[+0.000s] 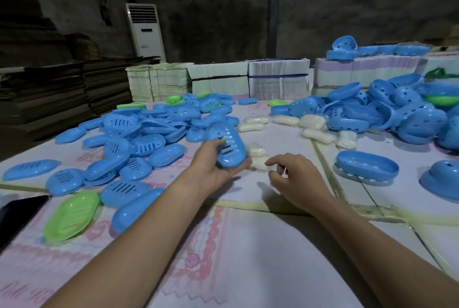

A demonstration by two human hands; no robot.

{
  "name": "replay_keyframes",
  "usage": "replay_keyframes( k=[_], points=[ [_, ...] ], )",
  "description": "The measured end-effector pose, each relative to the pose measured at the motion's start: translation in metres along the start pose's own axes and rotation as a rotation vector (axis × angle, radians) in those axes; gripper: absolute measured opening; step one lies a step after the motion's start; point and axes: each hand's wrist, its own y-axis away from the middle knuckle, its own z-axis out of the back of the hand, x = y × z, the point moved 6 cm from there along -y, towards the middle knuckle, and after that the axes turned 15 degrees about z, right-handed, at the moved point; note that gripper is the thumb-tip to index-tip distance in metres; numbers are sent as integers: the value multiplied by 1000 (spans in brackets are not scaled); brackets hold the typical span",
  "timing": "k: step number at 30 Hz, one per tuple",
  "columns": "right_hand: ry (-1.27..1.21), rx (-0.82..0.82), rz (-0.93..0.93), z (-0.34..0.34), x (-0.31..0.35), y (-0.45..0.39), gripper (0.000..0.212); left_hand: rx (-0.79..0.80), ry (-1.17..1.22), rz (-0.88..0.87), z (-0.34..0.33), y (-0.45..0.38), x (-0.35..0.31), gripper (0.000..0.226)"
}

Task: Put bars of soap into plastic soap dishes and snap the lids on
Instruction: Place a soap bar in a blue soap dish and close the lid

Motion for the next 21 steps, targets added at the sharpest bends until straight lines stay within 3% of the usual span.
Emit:
replay_keyframes(
  k=[3, 6, 12, 15, 21],
  points=[
    [42, 18, -33, 1, -8, 0, 23, 118, 148, 109, -3, 5, 22, 19],
    [92, 66, -65, -2, -12, 1, 31, 176, 118, 99, -2, 8, 17, 27],
    [182, 133, -154, -5, -10, -5, 47, 128, 28, 21, 5, 2, 9, 59],
    [313, 167, -71, -6, 2, -23, 56, 104, -26, 9, 4, -4, 10, 64],
    [343, 410, -199, -44, 2, -68, 59, 33, -63, -17, 8, 3, 6, 68]
  ],
)
